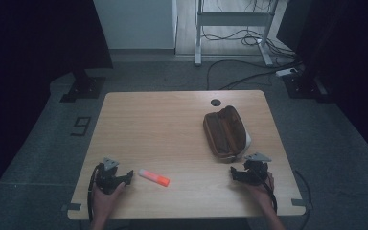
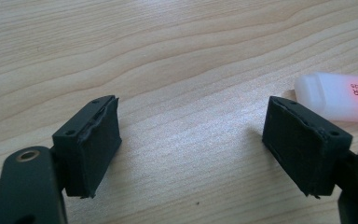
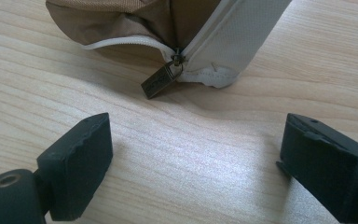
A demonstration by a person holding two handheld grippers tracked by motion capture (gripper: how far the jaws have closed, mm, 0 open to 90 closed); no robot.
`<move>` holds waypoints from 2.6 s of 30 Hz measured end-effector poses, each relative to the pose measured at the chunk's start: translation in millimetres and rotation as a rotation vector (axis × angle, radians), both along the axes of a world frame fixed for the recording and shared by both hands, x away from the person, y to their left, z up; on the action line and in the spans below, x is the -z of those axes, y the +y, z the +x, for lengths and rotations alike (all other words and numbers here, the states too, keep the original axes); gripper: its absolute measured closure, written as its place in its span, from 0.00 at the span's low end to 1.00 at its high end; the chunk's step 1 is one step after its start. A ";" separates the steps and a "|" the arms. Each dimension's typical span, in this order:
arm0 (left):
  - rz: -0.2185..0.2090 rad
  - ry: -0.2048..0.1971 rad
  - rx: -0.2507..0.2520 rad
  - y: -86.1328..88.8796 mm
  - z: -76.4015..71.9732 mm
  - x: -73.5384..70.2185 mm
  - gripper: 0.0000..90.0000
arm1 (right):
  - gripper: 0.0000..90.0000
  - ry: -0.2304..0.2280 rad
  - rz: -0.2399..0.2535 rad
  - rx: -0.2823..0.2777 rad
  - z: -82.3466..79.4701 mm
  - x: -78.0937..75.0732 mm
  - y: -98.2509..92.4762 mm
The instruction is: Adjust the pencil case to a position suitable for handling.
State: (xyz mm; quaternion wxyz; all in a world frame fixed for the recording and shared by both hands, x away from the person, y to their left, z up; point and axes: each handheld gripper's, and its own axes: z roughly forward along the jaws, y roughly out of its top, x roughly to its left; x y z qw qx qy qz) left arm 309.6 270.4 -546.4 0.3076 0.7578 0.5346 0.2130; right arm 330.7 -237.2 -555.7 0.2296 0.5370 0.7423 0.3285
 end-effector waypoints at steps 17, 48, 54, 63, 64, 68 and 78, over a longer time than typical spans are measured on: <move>0.000 0.000 0.000 0.0 0.0 0.0 0.21 | 0.10 -0.001 0.000 0.011 0.6 -0.1 0.0; 0.000 0.000 0.000 0.0 0.1 -0.1 0.21 | 0.19 -0.048 0.075 0.006 -9.0 -14.2 -17.0; 0.000 0.000 0.000 0.0 0.1 0.0 0.21 | 0.20 -0.076 0.102 0.010 -11.0 -23.5 -22.9; 0.000 0.000 0.000 0.0 0.1 0.0 0.21 | 0.20 -0.120 0.131 0.018 -12.0 -37.6 -27.1; 0.000 0.000 0.000 0.0 0.1 0.0 0.21 | 0.20 -0.127 0.138 0.020 -11.7 -40.9 -28.3; 0.000 0.000 0.000 0.0 0.1 -0.1 0.21 | 0.22 -0.138 0.145 0.016 -10.9 -45.3 -29.3; 0.000 0.000 0.000 -0.1 0.0 0.0 0.21 | 0.26 -0.163 0.163 0.008 -4.8 -58.0 -29.3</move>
